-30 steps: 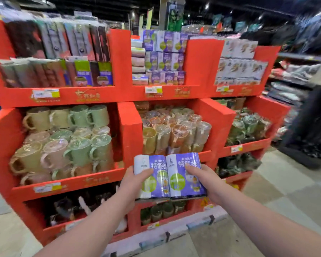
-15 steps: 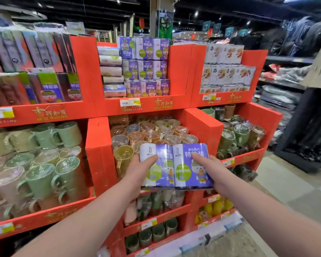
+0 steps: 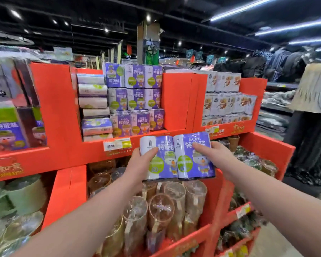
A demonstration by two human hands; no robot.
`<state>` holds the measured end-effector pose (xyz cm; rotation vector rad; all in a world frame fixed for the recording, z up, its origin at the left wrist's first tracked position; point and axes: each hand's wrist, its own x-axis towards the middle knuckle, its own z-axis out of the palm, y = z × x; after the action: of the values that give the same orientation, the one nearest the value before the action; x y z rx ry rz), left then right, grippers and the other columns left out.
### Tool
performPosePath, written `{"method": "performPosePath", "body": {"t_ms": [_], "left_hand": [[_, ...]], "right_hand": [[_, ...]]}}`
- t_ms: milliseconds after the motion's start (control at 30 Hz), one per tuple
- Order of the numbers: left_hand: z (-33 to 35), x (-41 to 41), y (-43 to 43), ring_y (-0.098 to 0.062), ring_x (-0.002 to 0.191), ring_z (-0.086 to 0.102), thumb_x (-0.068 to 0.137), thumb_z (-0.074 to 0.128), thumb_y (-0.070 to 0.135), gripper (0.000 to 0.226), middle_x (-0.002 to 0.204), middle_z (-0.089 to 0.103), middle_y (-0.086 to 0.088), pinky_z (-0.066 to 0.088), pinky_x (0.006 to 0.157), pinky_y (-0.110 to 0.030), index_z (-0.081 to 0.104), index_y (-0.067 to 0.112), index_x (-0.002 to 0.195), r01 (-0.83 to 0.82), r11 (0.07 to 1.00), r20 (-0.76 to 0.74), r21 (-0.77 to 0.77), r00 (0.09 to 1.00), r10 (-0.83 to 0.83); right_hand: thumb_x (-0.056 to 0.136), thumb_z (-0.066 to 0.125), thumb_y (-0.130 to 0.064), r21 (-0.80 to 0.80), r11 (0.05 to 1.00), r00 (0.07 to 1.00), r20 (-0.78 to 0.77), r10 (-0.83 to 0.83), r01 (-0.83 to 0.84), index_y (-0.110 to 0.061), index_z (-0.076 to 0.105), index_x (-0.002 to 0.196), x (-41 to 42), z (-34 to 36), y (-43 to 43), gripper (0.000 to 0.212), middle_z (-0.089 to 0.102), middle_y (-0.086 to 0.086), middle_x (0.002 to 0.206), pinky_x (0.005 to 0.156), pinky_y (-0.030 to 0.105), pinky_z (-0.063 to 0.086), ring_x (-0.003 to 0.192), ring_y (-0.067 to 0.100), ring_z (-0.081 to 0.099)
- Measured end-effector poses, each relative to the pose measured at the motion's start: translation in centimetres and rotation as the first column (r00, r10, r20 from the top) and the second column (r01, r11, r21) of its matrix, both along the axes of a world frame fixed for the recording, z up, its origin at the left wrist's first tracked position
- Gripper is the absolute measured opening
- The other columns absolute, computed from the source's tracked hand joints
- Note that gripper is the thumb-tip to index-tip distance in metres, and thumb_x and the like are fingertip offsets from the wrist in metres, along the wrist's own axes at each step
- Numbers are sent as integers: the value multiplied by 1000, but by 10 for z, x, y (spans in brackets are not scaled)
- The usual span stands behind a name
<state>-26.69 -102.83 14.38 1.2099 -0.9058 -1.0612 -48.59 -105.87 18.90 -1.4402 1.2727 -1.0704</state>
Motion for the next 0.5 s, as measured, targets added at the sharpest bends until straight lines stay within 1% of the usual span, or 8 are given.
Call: {"method": "performPosePath", "body": {"t_ms": [67,133,167,200,267,333,433,500], "left_hand": [[4,13,-20,-28,97,69,84,70,38,46,114,68,-8,53,91,-52,54,19,123,-42,999,-12,-30,999,42],[8,24,-36,-28,99,68,88,66,32,39,114,68,-8,53,92,-50,53,18,122,-82,996,-37,-44,996,80],[11,29,-43,-28,99,68,89,65,31,37,114,67,-8,54,90,-49,53,18,122,-96,994,-47,-57,995,93],[14,35,-49,-27,97,68,91,64,29,36,114,67,-9,56,85,-45,52,17,123,-108,991,-60,-74,993,104],[23,48,-60,-26,91,68,92,62,26,36,114,67,-11,58,76,-39,51,14,124,-147,984,-80,-104,987,139],[31,61,-68,-27,94,68,92,62,28,36,115,66,-12,56,84,-44,51,15,123,-203,973,-73,-111,978,196],[43,78,-76,-29,99,66,92,61,27,33,113,65,-9,54,89,-45,50,16,121,-287,949,-54,-131,958,283],[48,87,-82,-31,101,66,92,61,25,32,114,66,-12,55,88,-45,52,14,121,-336,929,-48,-155,942,333]], "right_hand": [[82,74,-34,-18,1000,1000,-8,4,-4,-5,64,111,14,3,-25,42,72,15,101,64,35,60,88,30,71],[82,74,-33,-50,999,1000,-12,-2,1,-5,64,110,27,8,-46,40,72,15,102,54,27,55,84,27,70],[82,74,-31,-68,998,1000,-14,-9,8,-6,64,109,33,11,-57,39,71,14,102,55,26,54,82,26,70],[82,75,-28,-87,996,1000,-5,-7,7,-6,65,109,39,16,-70,36,71,14,103,59,27,55,82,25,69],[77,78,-26,-142,990,1000,-3,8,-9,-7,65,107,52,28,-97,38,72,13,105,76,39,58,88,25,70],[69,82,-29,-213,977,1000,-21,-8,3,-9,61,112,67,42,-122,52,70,9,108,87,45,56,94,24,68],[76,79,-19,-322,946,990,-137,-24,-21,-16,43,135,87,63,-156,69,60,1,111,91,38,51,100,20,60],[76,78,-19,-376,923,961,-275,-29,-80,-18,41,137,98,73,-182,72,60,4,115,93,36,47,105,23,59]]}}
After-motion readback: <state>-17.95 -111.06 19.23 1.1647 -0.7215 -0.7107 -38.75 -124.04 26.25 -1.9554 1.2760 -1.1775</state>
